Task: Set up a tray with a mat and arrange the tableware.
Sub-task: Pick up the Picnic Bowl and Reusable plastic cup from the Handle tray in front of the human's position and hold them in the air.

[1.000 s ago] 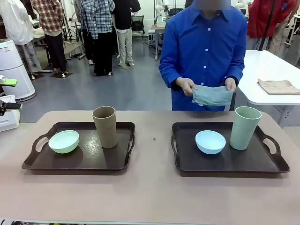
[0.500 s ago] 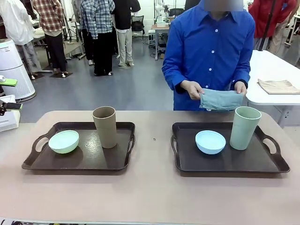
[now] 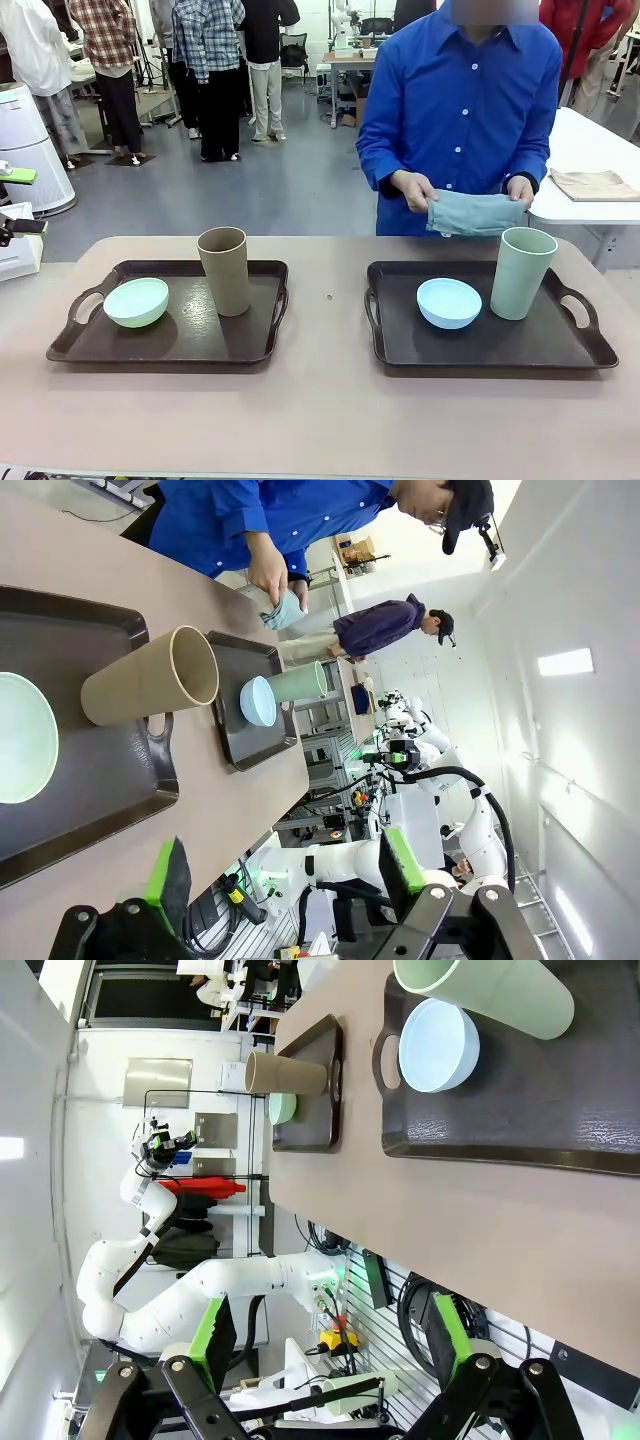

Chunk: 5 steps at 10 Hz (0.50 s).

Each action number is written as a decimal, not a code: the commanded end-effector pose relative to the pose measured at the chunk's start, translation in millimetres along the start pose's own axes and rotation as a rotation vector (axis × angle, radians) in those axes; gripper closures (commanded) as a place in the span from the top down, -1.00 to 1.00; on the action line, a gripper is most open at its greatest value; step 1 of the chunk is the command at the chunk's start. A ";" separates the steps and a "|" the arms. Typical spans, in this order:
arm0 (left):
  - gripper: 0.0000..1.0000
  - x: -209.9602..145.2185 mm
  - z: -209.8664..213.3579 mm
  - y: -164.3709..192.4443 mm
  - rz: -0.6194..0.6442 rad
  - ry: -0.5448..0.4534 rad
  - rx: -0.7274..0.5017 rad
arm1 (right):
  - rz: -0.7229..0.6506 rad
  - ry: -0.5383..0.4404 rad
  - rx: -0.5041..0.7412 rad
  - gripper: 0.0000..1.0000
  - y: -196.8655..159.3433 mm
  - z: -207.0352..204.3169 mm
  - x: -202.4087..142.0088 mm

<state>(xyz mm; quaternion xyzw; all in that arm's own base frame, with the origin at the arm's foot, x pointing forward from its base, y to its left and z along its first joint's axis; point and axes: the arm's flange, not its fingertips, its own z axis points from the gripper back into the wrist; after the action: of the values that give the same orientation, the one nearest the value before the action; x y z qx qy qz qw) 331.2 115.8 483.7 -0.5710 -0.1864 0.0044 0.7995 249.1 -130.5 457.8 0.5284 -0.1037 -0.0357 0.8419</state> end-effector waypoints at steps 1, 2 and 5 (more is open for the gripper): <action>1.00 1.0 0.5 0.3 -0.009 -0.010 -0.021 | 0.016 -0.008 0.034 1.00 -1.1 0.6 3.0; 1.00 1.0 0.5 0.3 -0.009 -0.010 -0.021 | 0.016 -0.008 0.034 1.00 -1.1 0.6 3.0; 1.00 1.0 0.5 0.3 -0.009 -0.010 -0.021 | 0.016 -0.008 0.034 1.00 -1.1 0.6 3.0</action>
<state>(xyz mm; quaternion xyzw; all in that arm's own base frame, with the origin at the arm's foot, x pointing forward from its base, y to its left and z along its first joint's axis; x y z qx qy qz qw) 331.2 115.8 483.7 -0.5710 -0.1864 0.0044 0.7995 249.1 -130.4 457.8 0.5285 -0.1037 -0.0355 0.8418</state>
